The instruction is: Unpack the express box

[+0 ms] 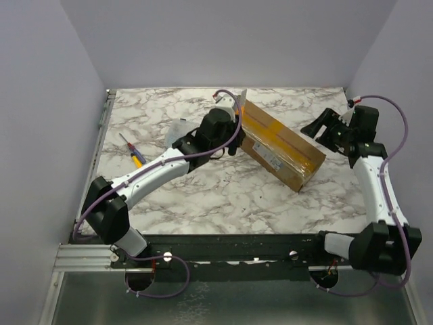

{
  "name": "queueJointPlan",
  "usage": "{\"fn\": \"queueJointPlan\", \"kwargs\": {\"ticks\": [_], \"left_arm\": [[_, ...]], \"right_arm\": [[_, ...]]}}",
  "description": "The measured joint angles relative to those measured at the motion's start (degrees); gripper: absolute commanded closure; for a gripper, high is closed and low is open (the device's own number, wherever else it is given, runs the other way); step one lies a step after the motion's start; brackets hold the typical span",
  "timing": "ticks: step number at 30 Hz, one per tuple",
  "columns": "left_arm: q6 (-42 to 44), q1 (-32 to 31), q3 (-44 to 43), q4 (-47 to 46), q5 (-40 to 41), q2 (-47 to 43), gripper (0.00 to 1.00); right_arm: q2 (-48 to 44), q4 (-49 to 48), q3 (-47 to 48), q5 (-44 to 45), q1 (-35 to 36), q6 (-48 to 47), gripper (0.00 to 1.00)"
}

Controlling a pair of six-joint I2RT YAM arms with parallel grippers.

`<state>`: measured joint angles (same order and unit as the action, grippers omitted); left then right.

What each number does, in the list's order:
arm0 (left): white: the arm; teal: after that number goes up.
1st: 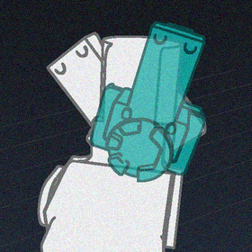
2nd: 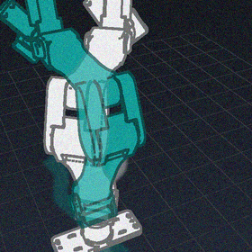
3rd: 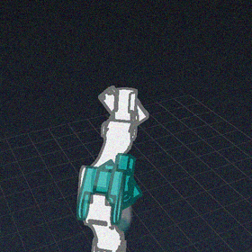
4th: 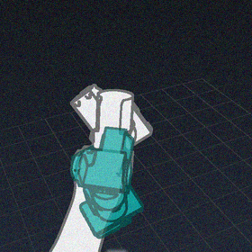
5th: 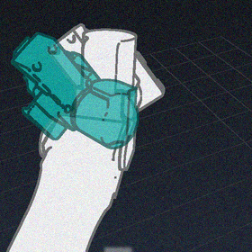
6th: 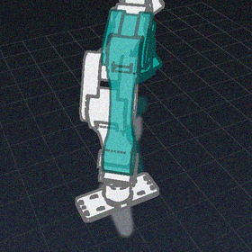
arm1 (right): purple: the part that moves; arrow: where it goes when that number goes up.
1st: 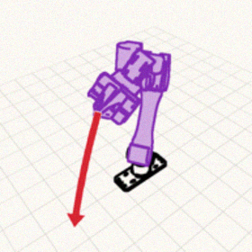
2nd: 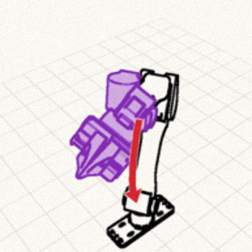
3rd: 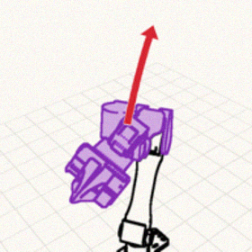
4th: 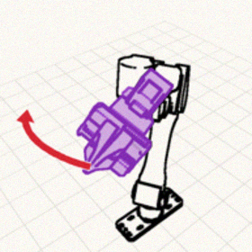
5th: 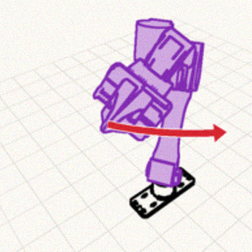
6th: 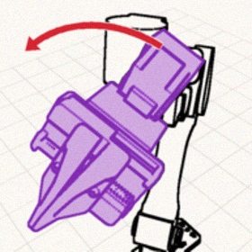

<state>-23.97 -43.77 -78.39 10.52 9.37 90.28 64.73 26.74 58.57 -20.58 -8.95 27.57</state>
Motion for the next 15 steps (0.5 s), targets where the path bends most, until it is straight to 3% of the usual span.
{"fn": "queueJointPlan", "kwargs": {"ticks": [7,11,15], "left_arm": [[-6.88,-6.49,11.63,-9.53,-6.51,1.57,1.0],[-8.15,-6.67,10.19,-13.27,-7.23,8.09,1.0],[-7.96,-5.4,3.28,-13.62,-7.21,17.44,1.0]], "right_arm": [[16.17,-0.68,5.86,-5.79,0.0,-3.1,0.23],[16.13,-2.73,3.58,-8.28,-0.07,-3.02,0.24],[12.33,-8.39,-3.15,-12.09,0.02,-0.72,0.24]]}}
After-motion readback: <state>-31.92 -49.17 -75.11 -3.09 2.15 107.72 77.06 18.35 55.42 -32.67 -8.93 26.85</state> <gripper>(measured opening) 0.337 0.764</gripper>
